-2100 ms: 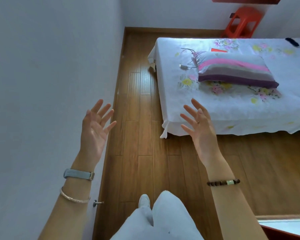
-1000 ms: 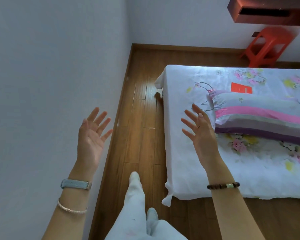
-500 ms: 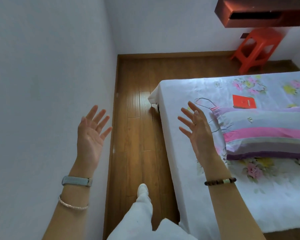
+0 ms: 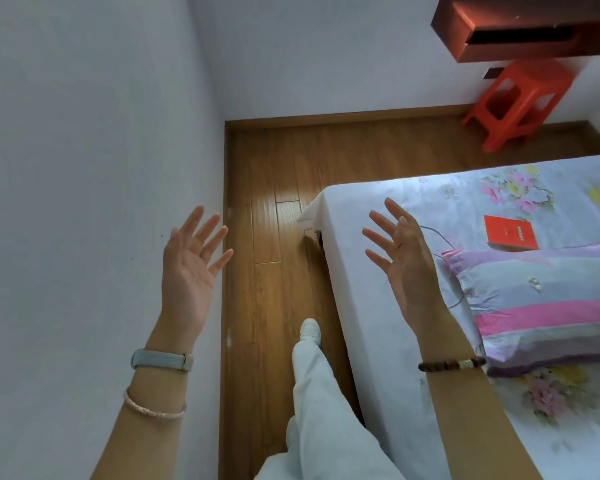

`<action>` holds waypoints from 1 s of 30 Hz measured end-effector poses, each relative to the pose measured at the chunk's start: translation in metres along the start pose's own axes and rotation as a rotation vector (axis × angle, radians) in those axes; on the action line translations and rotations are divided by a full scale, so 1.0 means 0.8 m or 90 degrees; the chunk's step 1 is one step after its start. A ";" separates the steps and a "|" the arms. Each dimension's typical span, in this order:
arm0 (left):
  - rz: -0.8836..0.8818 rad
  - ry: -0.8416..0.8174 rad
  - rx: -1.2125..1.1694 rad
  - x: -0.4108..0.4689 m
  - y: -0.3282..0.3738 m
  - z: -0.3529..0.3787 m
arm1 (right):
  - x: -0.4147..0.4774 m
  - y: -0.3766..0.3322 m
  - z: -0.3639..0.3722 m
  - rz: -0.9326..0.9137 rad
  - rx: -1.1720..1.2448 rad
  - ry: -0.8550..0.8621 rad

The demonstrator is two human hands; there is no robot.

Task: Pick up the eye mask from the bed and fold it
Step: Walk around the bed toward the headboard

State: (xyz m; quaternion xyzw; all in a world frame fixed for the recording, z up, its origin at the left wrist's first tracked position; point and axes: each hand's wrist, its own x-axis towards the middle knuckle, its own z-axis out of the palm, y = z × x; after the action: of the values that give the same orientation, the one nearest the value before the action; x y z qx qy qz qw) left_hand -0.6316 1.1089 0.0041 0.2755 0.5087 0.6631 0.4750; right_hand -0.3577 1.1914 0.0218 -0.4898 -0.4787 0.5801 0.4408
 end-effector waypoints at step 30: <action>0.005 -0.048 0.031 0.619 0.033 0.098 | 0.581 -0.062 0.095 -0.011 0.000 0.053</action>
State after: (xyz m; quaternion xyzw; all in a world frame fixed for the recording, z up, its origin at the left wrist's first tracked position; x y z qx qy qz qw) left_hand -0.7711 1.5907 -0.0035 0.3139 0.5055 0.6412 0.4846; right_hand -0.4918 1.6453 0.0078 -0.5095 -0.4642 0.5556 0.4650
